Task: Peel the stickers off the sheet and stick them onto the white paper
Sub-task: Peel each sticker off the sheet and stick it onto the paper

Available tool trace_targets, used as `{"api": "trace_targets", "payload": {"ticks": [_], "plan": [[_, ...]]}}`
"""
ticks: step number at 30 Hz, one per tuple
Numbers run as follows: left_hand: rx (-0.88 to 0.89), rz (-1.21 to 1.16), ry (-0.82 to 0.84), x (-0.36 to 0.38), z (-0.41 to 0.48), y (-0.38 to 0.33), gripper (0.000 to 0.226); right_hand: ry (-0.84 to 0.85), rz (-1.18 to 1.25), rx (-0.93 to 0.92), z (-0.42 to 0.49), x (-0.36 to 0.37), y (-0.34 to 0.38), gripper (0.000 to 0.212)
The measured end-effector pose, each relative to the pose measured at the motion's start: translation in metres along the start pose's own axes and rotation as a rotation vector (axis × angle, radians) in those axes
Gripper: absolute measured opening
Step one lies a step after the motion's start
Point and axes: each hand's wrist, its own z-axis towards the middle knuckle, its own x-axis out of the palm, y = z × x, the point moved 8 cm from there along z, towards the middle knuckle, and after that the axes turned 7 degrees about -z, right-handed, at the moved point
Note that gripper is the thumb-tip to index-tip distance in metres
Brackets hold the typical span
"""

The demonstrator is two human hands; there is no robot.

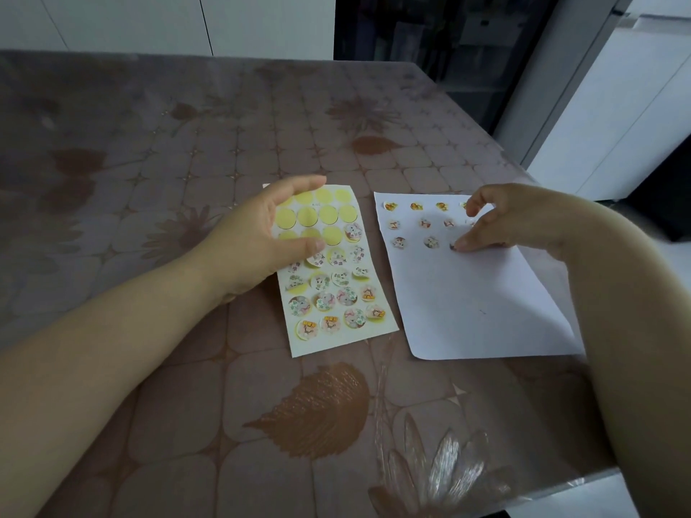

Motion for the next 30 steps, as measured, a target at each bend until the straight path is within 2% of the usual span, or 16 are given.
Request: {"api": "trace_targets", "payload": {"ticks": [11, 20, 30], "plan": [[0.006, -0.024, 0.02, 0.002, 0.0, -0.001, 0.061, -0.079, -0.058, -0.024, 0.003, -0.003, 0.003, 0.034], [0.008, -0.039, 0.029, 0.001, 0.0, -0.001, 0.061, -0.073, -0.037, -0.036, 0.0, -0.002, 0.007, 0.025], [0.011, -0.128, 0.035, 0.003, 0.0, -0.002, 0.06, -0.072, -0.059, -0.062, -0.002, 0.0, 0.011, 0.031]]}}
